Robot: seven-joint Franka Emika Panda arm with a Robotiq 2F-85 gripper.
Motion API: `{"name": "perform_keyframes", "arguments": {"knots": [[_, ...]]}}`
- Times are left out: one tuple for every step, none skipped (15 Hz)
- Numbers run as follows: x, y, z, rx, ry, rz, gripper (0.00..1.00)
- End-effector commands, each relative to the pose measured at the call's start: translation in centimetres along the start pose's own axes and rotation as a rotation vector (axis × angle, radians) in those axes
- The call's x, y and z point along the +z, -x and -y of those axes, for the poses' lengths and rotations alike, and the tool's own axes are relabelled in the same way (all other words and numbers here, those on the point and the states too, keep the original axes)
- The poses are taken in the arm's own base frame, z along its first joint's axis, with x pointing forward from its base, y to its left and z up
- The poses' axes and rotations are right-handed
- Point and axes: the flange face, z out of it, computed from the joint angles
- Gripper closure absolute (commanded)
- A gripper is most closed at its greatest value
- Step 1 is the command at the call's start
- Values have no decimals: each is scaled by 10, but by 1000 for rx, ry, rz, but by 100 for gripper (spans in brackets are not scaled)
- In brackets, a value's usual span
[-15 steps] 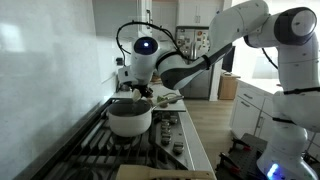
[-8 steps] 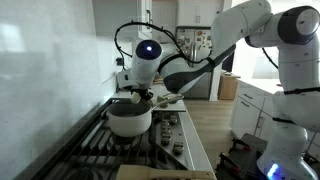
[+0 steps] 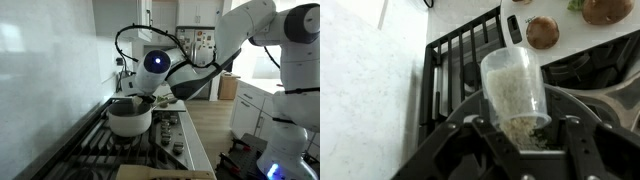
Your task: Pour the contents of the cup into the pot
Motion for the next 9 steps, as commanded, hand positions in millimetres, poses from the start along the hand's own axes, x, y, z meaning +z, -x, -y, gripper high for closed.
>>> {"name": "perform_keyframes", "arguments": {"knots": [[-2, 5, 13, 4, 54, 32, 70], [-1, 5, 13, 5, 59, 39, 70], [0, 5, 14, 2, 71, 46, 70], [2, 4, 14, 6, 86, 50, 70], [2, 4, 14, 3, 102, 54, 70], [3, 4, 15, 4, 119, 59, 70], [4, 3, 16, 6, 130, 63, 70], [3, 3, 16, 7, 144, 64, 70], [3, 3, 16, 11, 155, 64, 70]]}}
